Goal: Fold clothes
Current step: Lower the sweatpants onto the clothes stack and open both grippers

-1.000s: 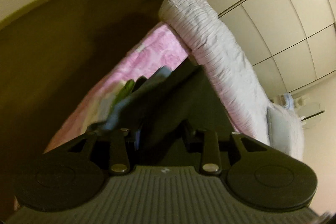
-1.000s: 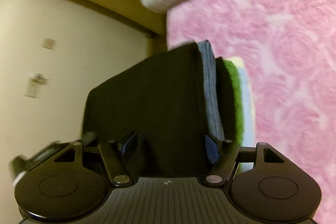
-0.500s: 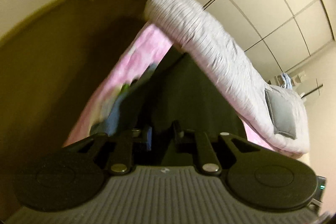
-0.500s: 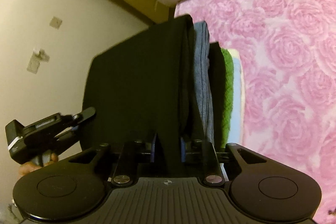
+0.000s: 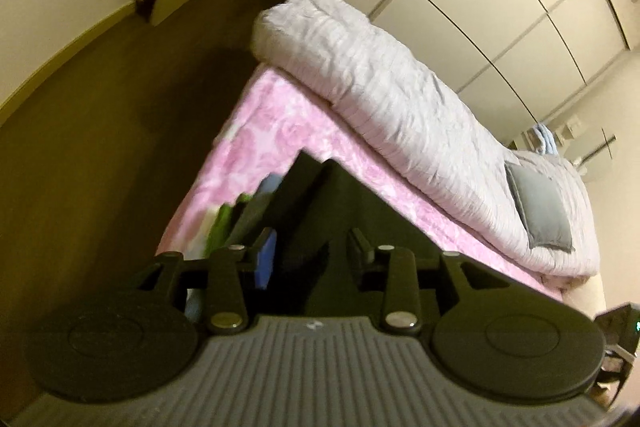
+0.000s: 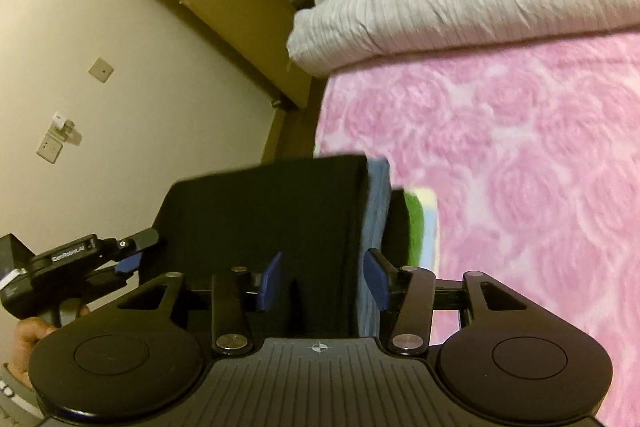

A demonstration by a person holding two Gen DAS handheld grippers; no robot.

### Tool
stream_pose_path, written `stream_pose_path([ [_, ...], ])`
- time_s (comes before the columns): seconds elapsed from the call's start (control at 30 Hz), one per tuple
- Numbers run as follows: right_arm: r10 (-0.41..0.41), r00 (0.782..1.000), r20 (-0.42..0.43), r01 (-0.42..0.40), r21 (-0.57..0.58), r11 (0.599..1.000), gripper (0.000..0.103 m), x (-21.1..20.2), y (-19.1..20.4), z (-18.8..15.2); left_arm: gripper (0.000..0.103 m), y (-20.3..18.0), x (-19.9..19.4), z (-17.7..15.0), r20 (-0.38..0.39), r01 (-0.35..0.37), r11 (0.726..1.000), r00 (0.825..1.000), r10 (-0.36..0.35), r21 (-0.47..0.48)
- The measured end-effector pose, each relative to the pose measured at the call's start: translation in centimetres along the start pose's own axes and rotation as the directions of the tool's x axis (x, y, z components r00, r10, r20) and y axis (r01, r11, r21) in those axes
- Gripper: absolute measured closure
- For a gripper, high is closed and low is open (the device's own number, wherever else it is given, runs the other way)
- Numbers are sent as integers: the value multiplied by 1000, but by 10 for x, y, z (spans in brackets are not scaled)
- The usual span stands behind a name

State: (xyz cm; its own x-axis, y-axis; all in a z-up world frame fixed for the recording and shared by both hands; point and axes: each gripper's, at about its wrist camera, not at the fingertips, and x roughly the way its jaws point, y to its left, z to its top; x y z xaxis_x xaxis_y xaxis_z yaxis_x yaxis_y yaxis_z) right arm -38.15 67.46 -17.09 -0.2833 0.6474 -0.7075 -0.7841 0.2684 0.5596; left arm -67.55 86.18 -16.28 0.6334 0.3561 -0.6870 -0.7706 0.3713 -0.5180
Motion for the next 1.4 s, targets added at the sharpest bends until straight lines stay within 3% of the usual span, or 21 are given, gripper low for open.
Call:
stream_pose_path([
  [0.07, -16, 1000, 10, 16, -25, 1000, 84, 4, 1, 9, 81, -6, 18, 7, -4, -10, 1000, 1000, 10, 24],
  [0.13, -37, 999, 16, 38, -51, 998, 86, 11, 4, 13, 81, -8, 37, 13, -4, -26, 999, 1000, 26, 48],
  [0.27, -76, 996, 41, 81, -118, 990, 86, 17, 15, 3, 80, -2, 55, 21, -5, -33, 999, 999, 33, 38],
  [0.47, -61, 995, 73, 70, -117, 991, 79, -24, 15, -5, 80, -18, 0, 18, 38, -83, 991, 996, 79, 101],
  [0.6, -78, 996, 34, 83, -222, 971, 75, -33, 32, -32, 80, -29, -52, -16, 35, -114, 987, 993, 111, 114],
  [0.8, -116, 993, -27, 96, -386, 917, 73, -42, 59, -75, 78, -39, -54, -56, -15, -197, 974, 980, 200, 110],
  [0.9, -170, 984, -47, 136, -415, 900, 73, -32, 61, -89, 79, -44, -54, -76, -41, -239, 965, 969, 245, 110],
  [1.03, -167, 986, -8, 150, -395, 906, 70, -55, 65, -96, 68, -64, -72, -90, -26, -304, 940, 950, 311, 153],
  [1.17, -191, 981, -7, 178, -335, 925, 63, -74, 62, -106, 59, -84, -95, -108, 14, -399, 895, 915, 404, 198],
  [1.4, -195, 980, -41, 171, -329, 929, 61, -112, 71, -128, 58, -114, -130, -141, 43, -498, 833, 863, 504, 239],
])
